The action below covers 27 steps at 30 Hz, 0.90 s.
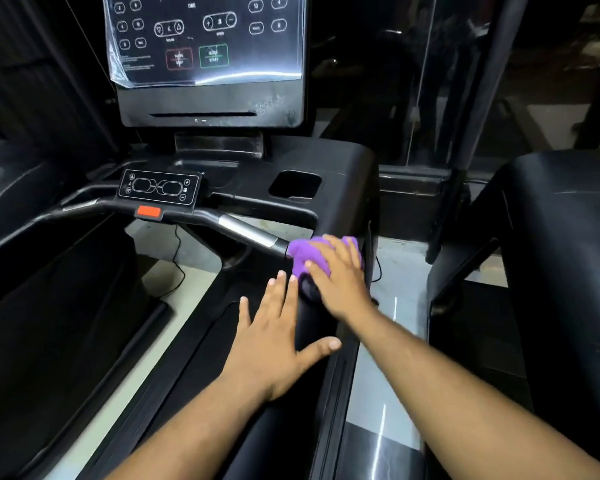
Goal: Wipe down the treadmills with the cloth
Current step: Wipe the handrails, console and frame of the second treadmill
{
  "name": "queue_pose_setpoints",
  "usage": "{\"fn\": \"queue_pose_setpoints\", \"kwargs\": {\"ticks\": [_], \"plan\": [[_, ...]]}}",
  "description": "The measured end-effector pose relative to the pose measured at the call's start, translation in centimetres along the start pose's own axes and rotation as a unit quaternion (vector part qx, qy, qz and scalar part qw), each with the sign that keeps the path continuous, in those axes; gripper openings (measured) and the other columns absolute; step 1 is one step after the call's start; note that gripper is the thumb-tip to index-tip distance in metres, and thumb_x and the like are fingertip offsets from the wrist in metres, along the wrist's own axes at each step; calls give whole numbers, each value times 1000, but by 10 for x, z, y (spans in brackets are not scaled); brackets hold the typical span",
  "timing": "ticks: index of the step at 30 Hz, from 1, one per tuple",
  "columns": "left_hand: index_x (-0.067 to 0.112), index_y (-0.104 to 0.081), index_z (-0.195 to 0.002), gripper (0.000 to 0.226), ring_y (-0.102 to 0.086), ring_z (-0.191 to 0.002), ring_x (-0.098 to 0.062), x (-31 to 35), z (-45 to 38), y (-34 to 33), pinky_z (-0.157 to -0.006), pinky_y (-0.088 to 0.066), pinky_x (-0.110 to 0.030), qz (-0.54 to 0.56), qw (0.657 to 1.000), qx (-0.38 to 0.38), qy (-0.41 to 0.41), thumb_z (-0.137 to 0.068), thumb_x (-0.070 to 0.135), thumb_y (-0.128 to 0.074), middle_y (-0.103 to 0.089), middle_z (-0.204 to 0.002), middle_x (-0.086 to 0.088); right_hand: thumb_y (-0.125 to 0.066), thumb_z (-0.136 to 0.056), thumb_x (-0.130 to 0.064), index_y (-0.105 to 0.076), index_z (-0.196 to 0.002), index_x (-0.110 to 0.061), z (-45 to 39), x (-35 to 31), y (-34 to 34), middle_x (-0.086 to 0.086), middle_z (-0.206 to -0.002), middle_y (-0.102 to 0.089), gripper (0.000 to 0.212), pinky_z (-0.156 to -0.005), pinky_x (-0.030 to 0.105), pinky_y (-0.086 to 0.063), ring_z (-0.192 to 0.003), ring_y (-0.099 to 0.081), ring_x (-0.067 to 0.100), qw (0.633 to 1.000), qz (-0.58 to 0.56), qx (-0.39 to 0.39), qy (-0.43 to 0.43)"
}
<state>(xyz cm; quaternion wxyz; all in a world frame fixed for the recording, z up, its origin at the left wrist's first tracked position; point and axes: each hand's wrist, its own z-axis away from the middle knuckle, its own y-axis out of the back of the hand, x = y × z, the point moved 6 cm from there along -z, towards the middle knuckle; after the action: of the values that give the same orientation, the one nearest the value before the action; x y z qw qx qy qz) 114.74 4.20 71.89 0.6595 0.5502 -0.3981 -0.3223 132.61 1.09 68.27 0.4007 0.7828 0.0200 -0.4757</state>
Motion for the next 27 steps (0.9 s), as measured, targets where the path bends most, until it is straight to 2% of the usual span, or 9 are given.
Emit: {"fn": "queue_pose_setpoints", "kwargs": {"ticks": [2,4,8,10,13,17,20,24,27], "plan": [[24,25,-157,119,30,-150,-9,6,-18,1,-125,9,-55,-10,1000,-4,0,-69,99,-3,32,-164,6,-51,-99,-55,-48,-148,-40,-53,10,8,-9,-169,-20,52,-122,60,-16,-157,-2,27,998,19,-23,-51],[23,24,-157,118,29,-151,-9,10,-33,3,-125,7,-56,-12,1000,-7,5,-71,97,-7,32,-164,6,-49,-101,-56,-39,-152,-47,-75,10,9,-11,-172,-5,53,-118,70,-15,-157,8,27,994,41,-49,-90],[26,26,-157,118,26,-152,-6,12,-59,6,-125,7,-56,15,1000,9,11,-71,98,-11,28,-166,6,-43,-102,-58,-15,-156,-58,-40,1,7,-18,-168,19,60,-112,77,-7,-153,30,23,994,35,-100,-32],[28,27,-156,118,27,-151,-5,11,-66,3,-125,7,-55,23,1000,17,7,-71,100,-13,27,-167,7,-44,-102,-57,-11,-154,-60,-31,12,8,-20,-168,19,62,-115,74,-7,-152,31,21,994,32,-106,4],[27,24,-158,121,28,-150,-3,9,-70,2,-126,7,-54,19,1000,16,10,-70,101,-12,26,-167,8,-45,-101,-60,-16,-154,-59,-92,28,17,-18,-170,8,61,-120,71,-6,-155,23,23,994,53,-94,11],[26,21,-159,121,28,-150,-3,6,-72,2,-126,8,-53,9,1000,17,22,-71,101,-14,26,-166,9,-43,-100,-62,-19,-156,-56,-158,33,23,-12,-172,5,61,-119,69,-14,-157,15,30,992,32,-71,-100],[26,22,-159,121,27,-150,-4,9,-73,1,-126,8,-53,10,1000,16,24,-70,102,-11,26,-166,9,-45,-98,-61,-15,-156,-57,-115,26,15,-16,-170,11,65,-119,68,-15,-156,20,28,994,43,-73,-68],[23,24,-157,120,27,-151,-6,16,-92,6,-125,8,-56,12,999,32,16,-71,100,-11,28,-166,8,-51,-100,-52,-15,-154,-60,-48,34,0,-20,-169,11,65,-123,59,-7,-155,23,20,996,-40,-75,-11],[21,25,-156,119,28,-151,-8,23,-116,10,-124,8,-59,-16,999,35,4,-75,98,-15,27,-166,6,-53,-102,-48,-14,-150,-61,-66,45,4,-17,-170,5,64,-124,52,-2,-156,18,19,996,-70,-46,-19]]}}
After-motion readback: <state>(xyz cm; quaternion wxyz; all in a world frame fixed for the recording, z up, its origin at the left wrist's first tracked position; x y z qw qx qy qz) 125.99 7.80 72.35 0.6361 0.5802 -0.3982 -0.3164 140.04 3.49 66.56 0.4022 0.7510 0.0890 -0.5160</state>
